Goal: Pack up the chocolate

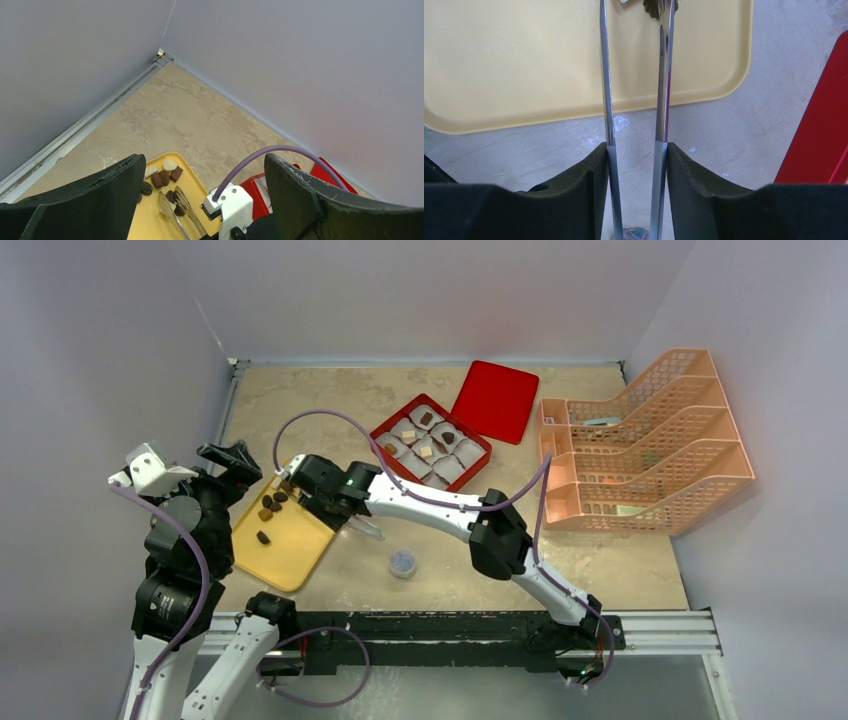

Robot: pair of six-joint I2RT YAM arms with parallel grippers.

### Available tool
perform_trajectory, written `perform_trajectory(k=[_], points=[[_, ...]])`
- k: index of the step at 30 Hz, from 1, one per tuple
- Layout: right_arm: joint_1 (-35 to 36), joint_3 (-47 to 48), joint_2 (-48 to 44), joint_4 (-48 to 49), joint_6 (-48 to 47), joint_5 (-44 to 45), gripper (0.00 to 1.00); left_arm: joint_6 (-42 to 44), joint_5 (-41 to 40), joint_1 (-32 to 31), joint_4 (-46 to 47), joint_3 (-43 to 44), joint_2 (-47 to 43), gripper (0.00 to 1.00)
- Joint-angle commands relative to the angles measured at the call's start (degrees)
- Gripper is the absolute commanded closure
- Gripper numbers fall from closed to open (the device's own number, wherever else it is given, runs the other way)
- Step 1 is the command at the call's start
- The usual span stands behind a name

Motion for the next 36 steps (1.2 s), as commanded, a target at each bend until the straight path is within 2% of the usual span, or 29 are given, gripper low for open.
perform_trajectory(k=[1, 15, 26, 36], points=[[1.11, 1.11, -3.33, -2.07, 0.18, 1.00, 0.54, -0.57, 0.45, 0.15, 1.30, 1.79, 0.01, 0.12], [2.26, 3.43, -1.90, -5.46, -0.53, 0.17, 0.54, -1.16, 1.00, 0.14, 1.39, 1.96, 0.00, 0.12], [2.89, 0.16, -5.39, -7.03, 1.11, -0.67, 0.56, -1.19, 1.05, 0.15, 1.38, 2.20, 0.07, 0.12], [3.07, 0.72, -6.02, -9.15, 2.35, 0.59, 0.53, -0.89, 1.29, 0.15, 1.57, 2.92, 0.50, 0.12]])
